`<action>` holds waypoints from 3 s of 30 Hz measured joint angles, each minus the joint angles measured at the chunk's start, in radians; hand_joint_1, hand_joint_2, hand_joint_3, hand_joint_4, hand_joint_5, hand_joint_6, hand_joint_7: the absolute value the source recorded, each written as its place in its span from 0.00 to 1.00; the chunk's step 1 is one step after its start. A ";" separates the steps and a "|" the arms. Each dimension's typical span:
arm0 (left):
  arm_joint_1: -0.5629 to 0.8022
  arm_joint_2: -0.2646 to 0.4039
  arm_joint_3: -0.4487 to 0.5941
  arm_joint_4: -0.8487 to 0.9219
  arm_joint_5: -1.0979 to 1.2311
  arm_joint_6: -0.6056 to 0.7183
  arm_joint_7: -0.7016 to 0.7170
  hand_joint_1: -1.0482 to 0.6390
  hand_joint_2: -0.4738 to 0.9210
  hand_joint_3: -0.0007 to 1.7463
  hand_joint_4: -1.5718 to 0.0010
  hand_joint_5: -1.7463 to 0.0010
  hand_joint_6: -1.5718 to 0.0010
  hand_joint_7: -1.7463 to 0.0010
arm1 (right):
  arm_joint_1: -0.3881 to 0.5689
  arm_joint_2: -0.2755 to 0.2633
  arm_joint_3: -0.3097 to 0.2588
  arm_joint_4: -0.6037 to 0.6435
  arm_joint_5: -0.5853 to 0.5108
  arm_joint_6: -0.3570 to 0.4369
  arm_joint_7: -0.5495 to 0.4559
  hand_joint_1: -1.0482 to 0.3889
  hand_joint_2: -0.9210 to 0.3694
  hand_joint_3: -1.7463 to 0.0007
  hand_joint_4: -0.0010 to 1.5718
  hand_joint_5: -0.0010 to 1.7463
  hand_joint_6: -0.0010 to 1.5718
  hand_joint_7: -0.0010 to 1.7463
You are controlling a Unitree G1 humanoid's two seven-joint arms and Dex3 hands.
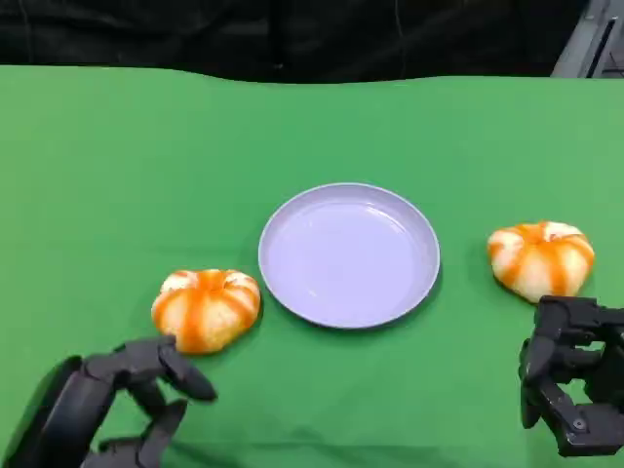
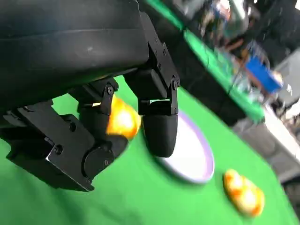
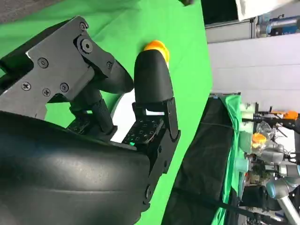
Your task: Grasp the bread from the table and place it into the plate.
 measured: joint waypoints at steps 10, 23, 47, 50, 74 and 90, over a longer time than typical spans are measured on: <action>-0.223 0.093 -0.021 -0.020 0.481 0.085 0.180 0.17 1.00 0.06 0.89 1.00 0.71 1.00 | -0.008 0.002 0.008 0.001 -0.017 0.004 -0.020 0.66 0.37 0.30 0.62 0.91 0.61 0.76; -0.446 0.088 -0.204 0.333 0.598 0.296 0.250 0.10 1.00 0.11 0.95 1.00 0.77 1.00 | 0.012 0.002 0.013 -0.035 -0.018 0.012 -0.030 0.69 0.37 0.28 0.62 0.91 0.61 0.75; -0.476 0.104 -0.337 0.538 0.520 0.315 0.281 0.12 1.00 0.13 0.95 1.00 0.78 1.00 | 0.048 0.000 0.018 -0.086 -0.018 0.019 -0.032 0.77 0.29 0.31 0.57 0.96 0.56 0.81; -0.478 0.110 -0.341 0.548 0.517 0.316 0.282 0.12 1.00 0.13 0.95 1.00 0.79 1.00 | 0.056 0.000 0.021 -0.102 -0.019 0.026 -0.037 0.78 0.29 0.30 0.56 0.97 0.55 0.82; -0.592 0.105 -0.407 0.722 0.491 0.320 0.328 0.11 1.00 0.14 0.92 0.99 0.77 0.99 | 0.067 -0.001 0.020 -0.112 -0.017 0.039 -0.035 0.77 0.27 0.32 0.55 0.99 0.54 0.83; -0.717 0.044 -0.491 0.967 0.491 0.315 0.435 0.12 1.00 0.15 0.89 0.99 0.75 0.99 | 0.070 0.003 0.023 -0.116 -0.015 0.036 -0.037 0.76 0.29 0.32 0.55 0.98 0.54 0.83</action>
